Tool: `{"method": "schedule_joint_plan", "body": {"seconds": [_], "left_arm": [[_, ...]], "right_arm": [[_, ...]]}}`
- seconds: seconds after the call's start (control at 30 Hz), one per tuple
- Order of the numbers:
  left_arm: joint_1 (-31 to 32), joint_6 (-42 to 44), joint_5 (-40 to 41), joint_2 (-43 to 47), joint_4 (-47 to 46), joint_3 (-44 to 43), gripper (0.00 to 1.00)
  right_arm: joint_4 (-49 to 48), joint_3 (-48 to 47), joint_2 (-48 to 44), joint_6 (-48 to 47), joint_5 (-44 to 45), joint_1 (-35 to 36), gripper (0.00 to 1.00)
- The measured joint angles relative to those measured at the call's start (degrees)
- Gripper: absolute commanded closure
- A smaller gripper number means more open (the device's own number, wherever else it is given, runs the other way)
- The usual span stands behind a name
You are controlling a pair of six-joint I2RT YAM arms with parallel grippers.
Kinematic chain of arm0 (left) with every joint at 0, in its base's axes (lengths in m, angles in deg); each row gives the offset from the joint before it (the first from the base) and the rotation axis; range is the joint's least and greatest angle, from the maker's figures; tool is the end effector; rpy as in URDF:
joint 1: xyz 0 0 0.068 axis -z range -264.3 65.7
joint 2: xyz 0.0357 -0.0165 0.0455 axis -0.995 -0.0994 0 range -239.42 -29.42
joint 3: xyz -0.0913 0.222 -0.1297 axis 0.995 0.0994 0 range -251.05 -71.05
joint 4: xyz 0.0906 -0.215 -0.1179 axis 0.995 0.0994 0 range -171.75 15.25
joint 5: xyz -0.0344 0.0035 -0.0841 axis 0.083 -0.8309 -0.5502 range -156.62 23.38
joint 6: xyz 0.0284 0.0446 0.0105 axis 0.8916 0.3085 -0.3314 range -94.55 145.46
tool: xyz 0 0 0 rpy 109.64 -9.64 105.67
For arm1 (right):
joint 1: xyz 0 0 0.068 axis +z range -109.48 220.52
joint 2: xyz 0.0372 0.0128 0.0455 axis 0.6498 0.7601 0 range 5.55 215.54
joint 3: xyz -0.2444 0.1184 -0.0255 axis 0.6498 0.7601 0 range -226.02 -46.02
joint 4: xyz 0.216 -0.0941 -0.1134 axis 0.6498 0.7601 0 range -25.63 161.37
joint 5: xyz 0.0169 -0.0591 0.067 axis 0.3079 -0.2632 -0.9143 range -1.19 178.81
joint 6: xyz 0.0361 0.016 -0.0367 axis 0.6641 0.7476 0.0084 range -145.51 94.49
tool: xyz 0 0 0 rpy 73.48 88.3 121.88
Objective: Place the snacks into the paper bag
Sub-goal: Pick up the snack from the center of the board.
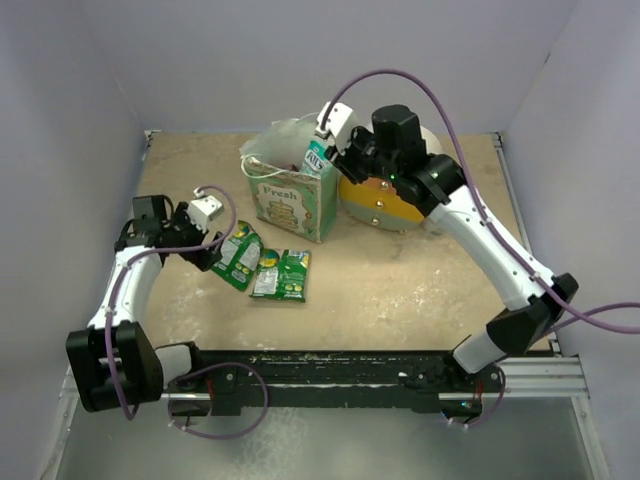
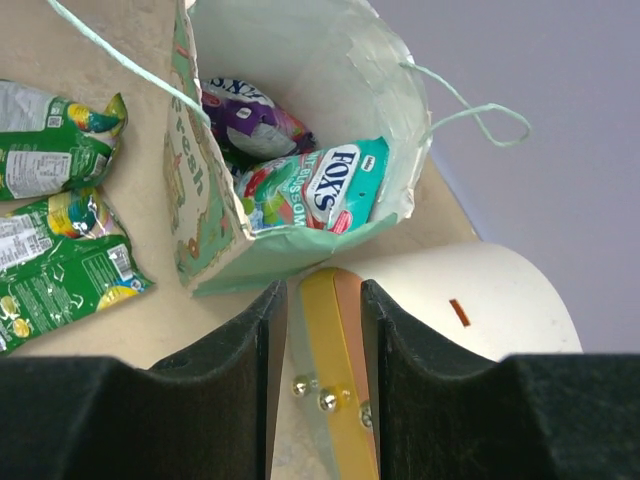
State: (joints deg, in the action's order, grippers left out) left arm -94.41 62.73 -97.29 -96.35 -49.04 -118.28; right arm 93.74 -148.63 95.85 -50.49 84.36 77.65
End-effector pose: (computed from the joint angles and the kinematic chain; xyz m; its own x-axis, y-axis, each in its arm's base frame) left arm 0.2308 0.0228 0.2474 -0.5267 0.4353 -0.7302 0.5960 0.8015 0.0479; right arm 0.2795 0.2151 0.4562 0.0669 -0.4772 -0.8762 -0.6980 0.6052 -0.3829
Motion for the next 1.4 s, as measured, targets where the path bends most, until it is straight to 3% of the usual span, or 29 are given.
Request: {"method": "schedule_joint_plan", "body": {"seconds": [0.17,0.43,0.67,0.93,1.4], "left_arm": [[0.0,3.15,0.24,-6.16,0.07,-0.04,0.1],[0.55,8.76,-0.57,-16.81,0.24,-2.38,0.19],[2.89,13.09,-0.31,-24.74,-0.17,-6.34,0.25],[3.61,15.76,-0.55,-30.32,1.44,-10.1,0.42],[3.82,13.05,-1.55,-26.49,-3.5,-4.44,0.82]], "right_arm": [[-1.79,4.74,-5.03,0.24,-1.4,-2.05,0.61],[-3.67,10.58,-9.35,3.91,-7.39,-14.01,0.58],[-4.98,13.9,-12.48,5.03,-9.64,-16.0,0.58],[-6.69,14.4,-12.7,5.88,-10.75,-17.25,0.57],[-7.34,15.21,-12.26,6.43,-12.13,-17.31,0.57]]}}
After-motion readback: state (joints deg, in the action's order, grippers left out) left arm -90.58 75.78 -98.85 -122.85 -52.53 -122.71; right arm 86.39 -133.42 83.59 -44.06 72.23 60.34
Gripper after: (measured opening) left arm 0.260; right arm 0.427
